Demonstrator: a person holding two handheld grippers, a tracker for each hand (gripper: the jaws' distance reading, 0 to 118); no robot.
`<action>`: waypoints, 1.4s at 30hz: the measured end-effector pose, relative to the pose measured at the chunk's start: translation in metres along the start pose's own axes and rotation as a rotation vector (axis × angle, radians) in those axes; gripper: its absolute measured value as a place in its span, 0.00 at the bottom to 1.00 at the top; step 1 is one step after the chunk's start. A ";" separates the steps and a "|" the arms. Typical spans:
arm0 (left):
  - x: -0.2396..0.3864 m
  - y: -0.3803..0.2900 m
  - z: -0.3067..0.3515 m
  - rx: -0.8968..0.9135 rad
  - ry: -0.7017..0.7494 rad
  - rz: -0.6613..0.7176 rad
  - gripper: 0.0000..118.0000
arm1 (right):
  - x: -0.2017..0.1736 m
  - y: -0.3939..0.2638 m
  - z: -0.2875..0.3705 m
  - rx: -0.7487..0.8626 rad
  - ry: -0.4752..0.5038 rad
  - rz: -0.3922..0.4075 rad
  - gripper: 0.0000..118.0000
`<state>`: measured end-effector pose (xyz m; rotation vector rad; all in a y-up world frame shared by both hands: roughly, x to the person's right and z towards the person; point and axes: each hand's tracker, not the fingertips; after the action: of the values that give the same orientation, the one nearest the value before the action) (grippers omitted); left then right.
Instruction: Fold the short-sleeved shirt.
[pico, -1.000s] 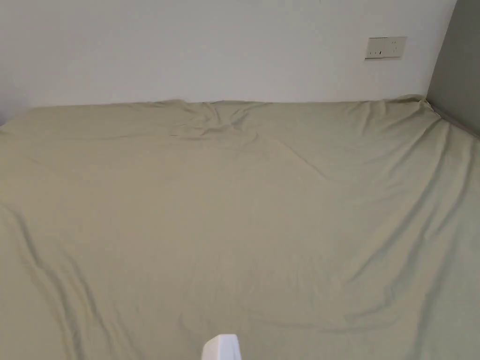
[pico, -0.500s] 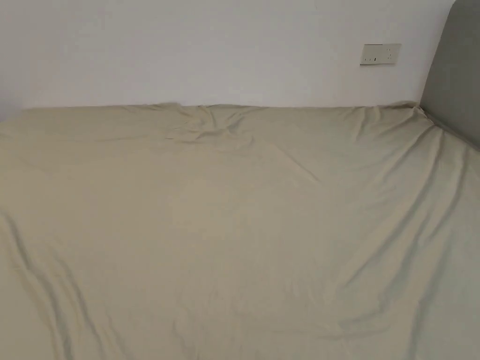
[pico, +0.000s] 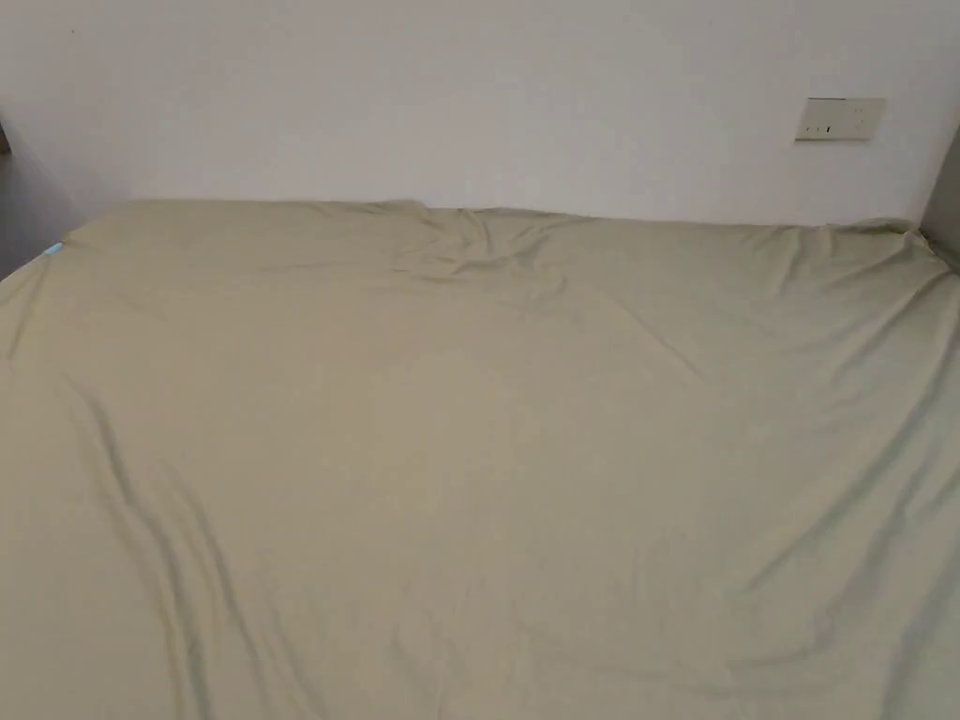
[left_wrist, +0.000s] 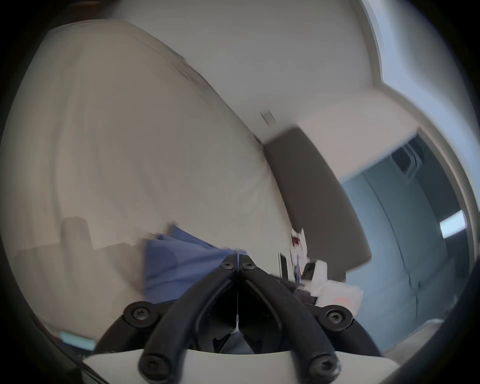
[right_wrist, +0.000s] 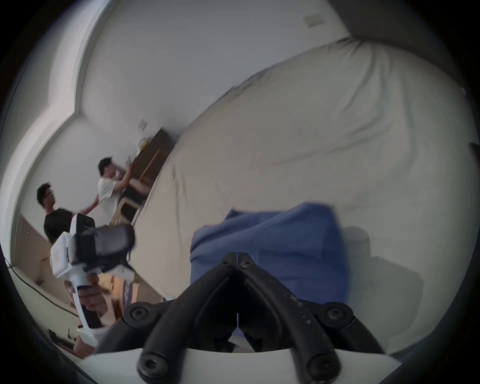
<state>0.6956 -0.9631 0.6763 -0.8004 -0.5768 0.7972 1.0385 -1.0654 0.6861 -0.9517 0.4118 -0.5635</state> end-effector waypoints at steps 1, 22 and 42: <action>-0.017 0.002 0.014 0.038 0.008 0.033 0.00 | 0.000 -0.001 -0.012 -0.044 0.009 0.012 0.01; -0.055 -0.058 -0.120 -0.317 0.009 -0.109 0.89 | 0.018 -0.014 -0.044 -0.125 -0.077 -0.011 0.01; -0.099 0.044 -0.018 -0.314 0.399 -0.163 0.26 | 0.001 0.010 0.015 0.028 -0.132 -0.002 0.01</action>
<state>0.6337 -1.0302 0.6146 -1.1515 -0.4053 0.3834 1.0501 -1.0514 0.6851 -0.9562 0.2843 -0.5040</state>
